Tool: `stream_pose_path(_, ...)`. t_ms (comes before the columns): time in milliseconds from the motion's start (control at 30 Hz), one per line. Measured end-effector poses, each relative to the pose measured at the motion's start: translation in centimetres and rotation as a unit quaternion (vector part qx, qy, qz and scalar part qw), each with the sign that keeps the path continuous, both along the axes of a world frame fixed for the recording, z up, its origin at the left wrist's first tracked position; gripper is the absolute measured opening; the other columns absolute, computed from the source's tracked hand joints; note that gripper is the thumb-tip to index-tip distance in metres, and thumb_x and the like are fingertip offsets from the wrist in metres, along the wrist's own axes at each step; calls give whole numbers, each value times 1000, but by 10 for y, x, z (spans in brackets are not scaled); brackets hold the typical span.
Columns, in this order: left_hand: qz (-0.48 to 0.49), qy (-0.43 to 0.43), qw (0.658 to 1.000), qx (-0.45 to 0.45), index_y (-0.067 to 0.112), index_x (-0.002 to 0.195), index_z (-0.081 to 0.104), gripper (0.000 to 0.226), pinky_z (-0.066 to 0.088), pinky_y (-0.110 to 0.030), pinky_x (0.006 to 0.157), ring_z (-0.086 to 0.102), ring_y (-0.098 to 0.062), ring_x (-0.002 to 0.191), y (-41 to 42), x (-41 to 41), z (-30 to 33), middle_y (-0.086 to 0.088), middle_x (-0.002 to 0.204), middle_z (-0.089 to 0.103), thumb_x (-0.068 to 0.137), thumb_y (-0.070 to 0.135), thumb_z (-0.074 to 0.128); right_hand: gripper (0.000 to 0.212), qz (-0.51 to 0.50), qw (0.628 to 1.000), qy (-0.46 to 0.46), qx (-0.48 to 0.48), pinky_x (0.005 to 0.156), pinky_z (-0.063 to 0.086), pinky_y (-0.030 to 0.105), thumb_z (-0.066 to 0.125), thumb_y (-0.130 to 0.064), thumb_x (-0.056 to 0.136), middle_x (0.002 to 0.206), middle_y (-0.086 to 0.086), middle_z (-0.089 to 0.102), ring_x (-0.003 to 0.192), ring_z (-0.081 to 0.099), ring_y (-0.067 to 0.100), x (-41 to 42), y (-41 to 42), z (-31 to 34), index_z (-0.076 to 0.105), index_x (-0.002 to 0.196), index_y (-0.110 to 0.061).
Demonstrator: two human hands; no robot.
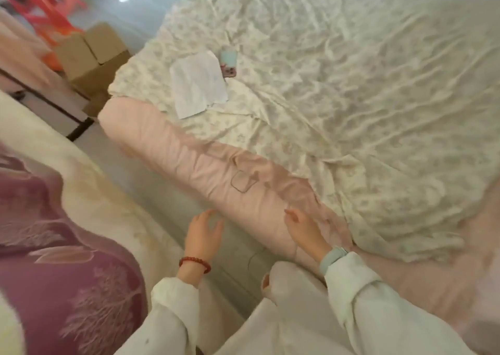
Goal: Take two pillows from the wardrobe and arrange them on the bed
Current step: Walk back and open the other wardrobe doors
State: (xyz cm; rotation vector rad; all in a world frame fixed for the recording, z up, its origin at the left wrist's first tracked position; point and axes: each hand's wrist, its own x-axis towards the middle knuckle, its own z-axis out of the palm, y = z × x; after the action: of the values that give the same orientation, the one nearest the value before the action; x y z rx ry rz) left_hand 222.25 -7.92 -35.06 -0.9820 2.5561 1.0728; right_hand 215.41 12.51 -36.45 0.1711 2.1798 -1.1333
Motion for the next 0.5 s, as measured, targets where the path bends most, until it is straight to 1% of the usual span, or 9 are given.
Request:
stream_pose_path(67, 56, 4, 998, 5, 0, 127, 46, 41, 33, -38, 103, 45, -30, 122, -37, 17, 4, -20, 129, 52, 90, 17, 54, 30, 63, 998, 22, 0, 82, 33, 20, 42, -16, 92, 114, 9, 60, 102, 53, 19, -9, -47, 2, 55, 118, -10)
stream_pose_path(133, 109, 12, 994, 15, 2, 127, 46, 42, 34, -37, 102, 46, -29, 121, -67, 30, 6, -19, 130, 52, 90, 19, 54, 29, 116, 993, 30, -1, 85, 32, 21, 43, -16, 91, 121, 9, 60, 111, 52, 22, -18, -91, 5, 57, 116, -9)
stream_pose_path(233, 161, 30, 986, 20, 7, 127, 47, 41, 36, -33, 98, 49, -26, 118, -115, 32, 6, -15, 128, 54, 91, 24, 53, 27, 178, 983, 39, 11, 87, 35, 24, 44, -15, 90, 119, 11, 62, 112, 53, 25, -38, -158, 5, 60, 112, -9)
stream_pose_path(333, 182, 53, 982, 10, 8, 126, 49, 39, 37, -31, 95, 50, -24, 116, -171, 5, 4, -13, 127, 55, 91, 25, 52, 26, 214, 975, 59, 4, 90, 39, 29, 43, -13, 90, 118, 14, 63, 111, 54, 29, -69, -227, 5, 61, 108, -6)
stream_pose_path(433, 198, 81, 977, 11, 7, 124, 51, 37, 39, -36, 98, 51, -25, 115, -249, -43, 3, -13, 126, 56, 91, 25, 52, 29, 243, 969, 50, -17, 91, 40, 31, 39, -13, 92, 119, 14, 61, 110, 54, 28, -112, -310, 2, 58, 112, -5)
stream_pose_path(500, 192, 90, 977, 8, 7, 122, 52, 36, 42, -39, 99, 53, -26, 114, -304, -83, 7, -14, 124, 57, 91, 24, 53, 31, 246, 968, 47, -24, 94, 41, 33, 36, -14, 93, 120, 15, 61, 110, 54, 28, -147, -369, 5, 56, 115, -6)
